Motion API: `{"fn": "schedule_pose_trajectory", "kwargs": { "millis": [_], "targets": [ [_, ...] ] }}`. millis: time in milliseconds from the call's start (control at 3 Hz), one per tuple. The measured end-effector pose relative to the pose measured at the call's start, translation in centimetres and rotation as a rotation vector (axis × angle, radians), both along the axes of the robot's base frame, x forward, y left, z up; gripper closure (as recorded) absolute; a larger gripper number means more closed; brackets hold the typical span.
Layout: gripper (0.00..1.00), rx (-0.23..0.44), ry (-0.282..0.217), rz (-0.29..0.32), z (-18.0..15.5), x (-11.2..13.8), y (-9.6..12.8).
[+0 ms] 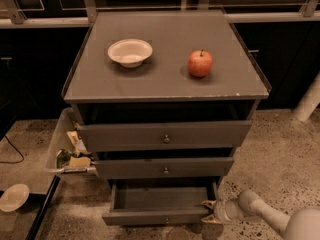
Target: Open bottom drawer
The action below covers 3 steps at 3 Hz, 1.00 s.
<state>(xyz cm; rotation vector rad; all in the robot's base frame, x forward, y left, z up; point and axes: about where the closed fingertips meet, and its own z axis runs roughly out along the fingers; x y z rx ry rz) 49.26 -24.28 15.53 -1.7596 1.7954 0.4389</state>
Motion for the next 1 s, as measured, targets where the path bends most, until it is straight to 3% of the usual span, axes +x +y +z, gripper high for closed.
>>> {"fn": "schedule_pose_trajectory", "kwargs": {
  "millis": [667,1000],
  "targets": [
    [1.00,-0.010,-0.002,0.007,0.44,-1.05,-0.68],
    [0.00,-0.010,-0.002,0.007,0.44,-1.05,-0.68]
  ]
}}
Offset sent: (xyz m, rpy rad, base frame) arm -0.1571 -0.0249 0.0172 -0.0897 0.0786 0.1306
